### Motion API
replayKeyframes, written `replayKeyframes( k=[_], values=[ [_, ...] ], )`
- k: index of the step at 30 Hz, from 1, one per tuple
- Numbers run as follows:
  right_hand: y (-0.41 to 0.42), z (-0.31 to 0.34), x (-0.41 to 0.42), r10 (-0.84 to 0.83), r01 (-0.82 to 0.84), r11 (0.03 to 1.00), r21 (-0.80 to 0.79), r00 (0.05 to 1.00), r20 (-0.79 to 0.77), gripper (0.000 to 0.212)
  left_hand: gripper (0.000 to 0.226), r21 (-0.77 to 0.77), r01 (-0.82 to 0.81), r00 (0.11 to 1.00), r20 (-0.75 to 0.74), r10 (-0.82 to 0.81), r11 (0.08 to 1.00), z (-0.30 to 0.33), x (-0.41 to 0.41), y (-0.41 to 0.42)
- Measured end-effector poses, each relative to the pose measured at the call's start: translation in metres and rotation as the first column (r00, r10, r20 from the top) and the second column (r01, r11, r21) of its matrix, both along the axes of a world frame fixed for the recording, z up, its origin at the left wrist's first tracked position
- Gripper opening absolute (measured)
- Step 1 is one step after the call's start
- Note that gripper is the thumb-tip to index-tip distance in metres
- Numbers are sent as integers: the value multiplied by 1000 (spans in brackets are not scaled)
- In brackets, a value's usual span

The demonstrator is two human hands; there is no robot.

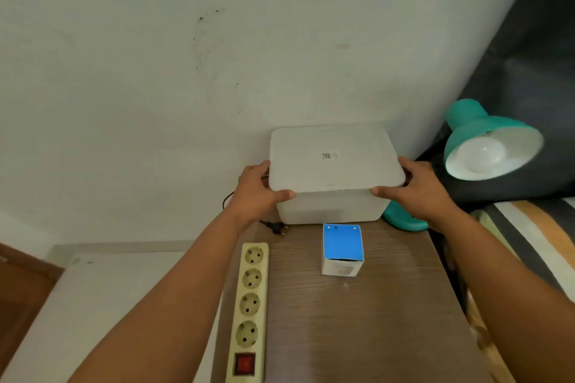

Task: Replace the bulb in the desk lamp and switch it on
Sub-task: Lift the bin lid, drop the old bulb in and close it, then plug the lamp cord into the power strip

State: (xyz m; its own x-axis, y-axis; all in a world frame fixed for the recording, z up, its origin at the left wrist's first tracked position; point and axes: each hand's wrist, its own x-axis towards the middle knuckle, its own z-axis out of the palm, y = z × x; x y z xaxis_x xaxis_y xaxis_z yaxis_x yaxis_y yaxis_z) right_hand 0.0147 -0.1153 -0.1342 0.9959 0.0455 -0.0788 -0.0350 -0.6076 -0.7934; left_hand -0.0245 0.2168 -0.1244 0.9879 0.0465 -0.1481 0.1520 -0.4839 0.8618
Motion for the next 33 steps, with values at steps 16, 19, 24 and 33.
replayKeyframes(
  k=[16, 19, 24, 33],
  values=[
    [20, -10, -52, -90, 83, 992, 91, 993, 72, 76, 109, 215, -57, 997, -33, 65, 975, 5, -9, -22],
    [22, -11, -55, -101, 94, 988, 122, 994, 48, 76, 102, 230, -40, 996, -63, 56, 972, 11, -10, -23],
    [27, -8, -68, -159, 164, 981, 103, 986, -58, 78, 93, 242, -16, 997, -71, 34, 970, 20, -23, -25],
    [38, -12, -126, -206, 211, 974, 80, 976, -66, 44, 87, 154, -106, 981, -145, 128, 982, -3, -97, -15]
  ],
)
